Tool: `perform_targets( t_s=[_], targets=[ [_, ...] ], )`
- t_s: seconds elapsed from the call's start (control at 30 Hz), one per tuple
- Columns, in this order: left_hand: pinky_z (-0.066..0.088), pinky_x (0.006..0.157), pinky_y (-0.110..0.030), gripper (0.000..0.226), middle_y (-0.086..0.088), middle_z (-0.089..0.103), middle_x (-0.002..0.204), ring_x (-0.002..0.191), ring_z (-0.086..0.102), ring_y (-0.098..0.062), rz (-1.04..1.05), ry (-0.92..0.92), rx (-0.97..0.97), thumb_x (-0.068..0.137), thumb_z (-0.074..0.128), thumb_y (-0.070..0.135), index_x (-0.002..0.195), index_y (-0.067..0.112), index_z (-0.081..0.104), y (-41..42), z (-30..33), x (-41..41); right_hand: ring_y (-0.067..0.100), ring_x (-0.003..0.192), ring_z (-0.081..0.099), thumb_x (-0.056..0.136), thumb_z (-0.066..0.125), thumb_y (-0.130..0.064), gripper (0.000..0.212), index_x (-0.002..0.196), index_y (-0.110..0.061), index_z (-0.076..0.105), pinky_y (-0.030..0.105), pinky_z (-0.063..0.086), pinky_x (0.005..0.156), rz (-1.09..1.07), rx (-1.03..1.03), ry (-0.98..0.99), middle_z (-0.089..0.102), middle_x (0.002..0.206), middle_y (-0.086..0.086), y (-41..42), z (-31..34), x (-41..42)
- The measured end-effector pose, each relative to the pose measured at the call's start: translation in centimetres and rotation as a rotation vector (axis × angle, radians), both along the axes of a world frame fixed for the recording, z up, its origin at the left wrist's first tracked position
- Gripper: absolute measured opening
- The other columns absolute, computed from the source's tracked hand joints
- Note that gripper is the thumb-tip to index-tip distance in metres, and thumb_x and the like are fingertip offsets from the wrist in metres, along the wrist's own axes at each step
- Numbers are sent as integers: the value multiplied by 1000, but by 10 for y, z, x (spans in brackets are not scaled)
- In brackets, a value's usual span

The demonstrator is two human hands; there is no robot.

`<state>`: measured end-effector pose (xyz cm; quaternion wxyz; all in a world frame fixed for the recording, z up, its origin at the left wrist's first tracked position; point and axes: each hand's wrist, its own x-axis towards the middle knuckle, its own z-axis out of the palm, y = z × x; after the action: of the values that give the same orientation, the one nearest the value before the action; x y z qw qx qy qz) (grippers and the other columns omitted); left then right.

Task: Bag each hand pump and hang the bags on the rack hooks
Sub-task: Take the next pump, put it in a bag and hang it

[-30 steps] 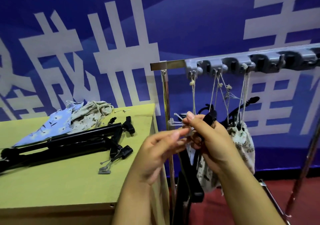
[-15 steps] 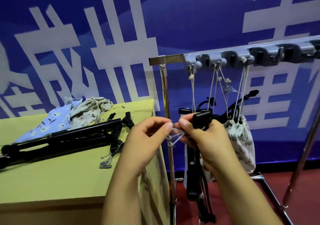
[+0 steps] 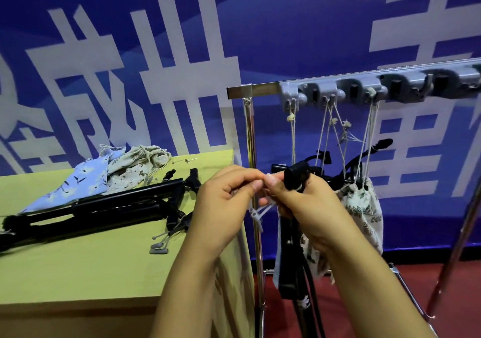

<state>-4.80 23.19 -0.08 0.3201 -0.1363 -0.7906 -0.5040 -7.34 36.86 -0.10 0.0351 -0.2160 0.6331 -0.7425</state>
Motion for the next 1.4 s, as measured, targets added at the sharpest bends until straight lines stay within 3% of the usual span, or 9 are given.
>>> perform_targets(
  t_s=[0.23,0.47,0.6,0.7,0.8,0.97,1.1,1.27,1.4],
  targets=[
    [45,78,-16,16,3,64,85,84,62,-6,-97,66,-67,81,59,-1,87,9,71,-22,5,-5,9,69,70,68,66,-8,17,85,-12,67,20,40,58,213,-116,-109,73,71,6,-10,2,-8],
    [49,80,-24,13,-5,67,88,85,61,-11,-44,120,-398,84,62,-3,90,3,72,-55,3,-18,7,61,68,84,63,-5,4,87,-6,66,15,49,55,175,127,-70,72,65,1,-29,-1,-27],
    [53,79,-23,14,0,69,85,84,66,-9,-89,-162,-200,92,56,5,95,12,69,-88,26,-40,5,43,50,84,65,-10,7,78,-11,66,12,35,40,95,109,-26,59,48,-4,-50,-1,-43],
    [53,69,-20,14,-2,68,85,77,63,-11,212,-358,-42,97,50,11,98,12,64,-143,44,-100,-2,33,43,86,62,-6,13,73,-7,65,8,31,38,63,73,-27,54,38,-8,-63,-4,-61],
    [50,63,-20,22,-6,67,106,81,60,-12,522,-586,-389,95,52,10,114,13,62,-200,34,-175,-4,35,46,84,63,-8,20,65,-11,66,15,34,49,33,74,-35,60,45,-4,-71,-16,-80],
    [39,103,-36,45,-6,51,139,126,48,-26,556,-886,-1150,93,50,10,138,17,48,-235,-15,-263,2,41,43,76,66,-19,11,69,-12,68,27,30,52,39,124,-39,60,53,2,-73,-42,-107],
    [37,107,-40,67,-5,44,145,131,41,-28,518,-1023,-1279,85,62,7,145,20,35,-249,-32,-301,0,40,44,75,66,-22,10,69,-15,69,24,29,52,101,120,-67,60,53,2,-75,-54,-125],
    [40,94,-37,26,-12,58,126,110,53,-28,478,-979,-1276,99,39,17,118,10,57,-263,-34,-318,-2,41,47,79,65,-21,10,70,-17,69,19,30,50,146,95,-104,62,54,1,-83,-66,-138],
    [44,95,-36,33,-9,63,120,108,56,-27,520,-877,-1299,100,42,24,119,8,63,-264,-39,-314,0,40,45,80,65,-18,16,65,-19,69,13,34,46,163,63,-147,62,53,2,-88,-71,-139]
  ],
)
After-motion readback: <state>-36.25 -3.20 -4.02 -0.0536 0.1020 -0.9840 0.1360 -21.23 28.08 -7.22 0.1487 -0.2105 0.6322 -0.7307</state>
